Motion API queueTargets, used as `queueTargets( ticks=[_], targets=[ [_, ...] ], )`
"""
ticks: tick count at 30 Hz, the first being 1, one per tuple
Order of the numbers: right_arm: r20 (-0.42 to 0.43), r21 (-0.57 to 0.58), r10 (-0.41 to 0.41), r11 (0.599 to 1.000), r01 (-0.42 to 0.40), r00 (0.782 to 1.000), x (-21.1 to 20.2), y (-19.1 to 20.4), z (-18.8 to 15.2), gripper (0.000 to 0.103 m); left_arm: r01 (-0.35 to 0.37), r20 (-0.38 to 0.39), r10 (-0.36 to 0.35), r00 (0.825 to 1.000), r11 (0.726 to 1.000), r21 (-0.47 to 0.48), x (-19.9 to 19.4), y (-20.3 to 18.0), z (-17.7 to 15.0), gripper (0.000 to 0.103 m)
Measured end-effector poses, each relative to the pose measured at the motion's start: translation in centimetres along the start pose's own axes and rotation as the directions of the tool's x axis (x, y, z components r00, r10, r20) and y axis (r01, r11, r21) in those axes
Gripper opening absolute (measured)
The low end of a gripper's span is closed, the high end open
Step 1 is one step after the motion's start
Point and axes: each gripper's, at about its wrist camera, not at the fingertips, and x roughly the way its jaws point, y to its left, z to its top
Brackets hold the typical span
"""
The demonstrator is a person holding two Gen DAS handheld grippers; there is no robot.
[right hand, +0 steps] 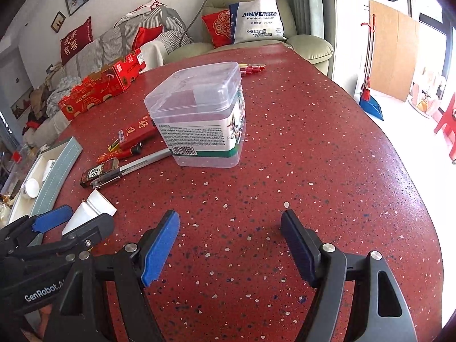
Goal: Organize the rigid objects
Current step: 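Grasp the yellow-label white bottle with the left tool, then grasp the clear plastic container with the right tool while the left tool holds the bottle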
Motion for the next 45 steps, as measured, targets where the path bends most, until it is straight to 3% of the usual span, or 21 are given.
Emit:
queueTargets(
  ticks=[6, 8, 13, 21, 36, 39, 45],
  targets=[
    [0.003, 0.011, 0.023, 1.000, -0.023, 1.000, 0.1, 0.0, 0.1, 0.079, 0.008, 0.004, -0.008, 1.000, 1.000, -0.001, 1.0, 1.0, -0.1, 0.081],
    [0.005, 0.017, 0.031, 0.999, -0.032, 0.999, 0.0, -0.1, 0.1, 0.079, -0.033, 0.032, 0.032, 0.999, 0.999, 0.037, 0.8, 0.9, -0.7, 0.066],
    [0.003, 0.009, 0.022, 1.000, -0.022, 1.000, 0.0, 0.0, 0.1, 0.079, -0.042, 0.076, 0.037, 0.996, 0.998, 0.057, 0.5, 1.7, -0.9, 0.038],
    [-0.003, -0.014, 0.059, 0.998, -0.059, 0.998, 0.7, 1.4, 1.3, 0.079, -0.057, 0.089, 0.053, 0.995, 0.997, 0.048, 0.8, 2.8, -0.4, 0.038],
    [0.065, 0.034, -0.115, 0.993, 0.113, 0.991, 5.5, 3.8, 7.0, 0.079, -0.043, 0.088, 0.039, 0.995, 0.998, 0.042, 1.0, 2.9, -0.2, 0.038],
    [0.100, 0.061, -0.054, 0.997, 0.048, 0.994, 4.8, 3.0, 7.1, 0.071, -0.041, 0.088, 0.037, 0.995, 0.998, 0.041, 1.0, 2.8, -0.2, 0.038],
    [0.058, -0.037, -0.038, 0.999, 0.040, 0.998, 1.5, 2.7, 4.3, 0.071, -0.037, 0.088, 0.034, 0.996, 0.999, 0.039, 0.9, 2.8, -0.2, 0.038]
  ],
)
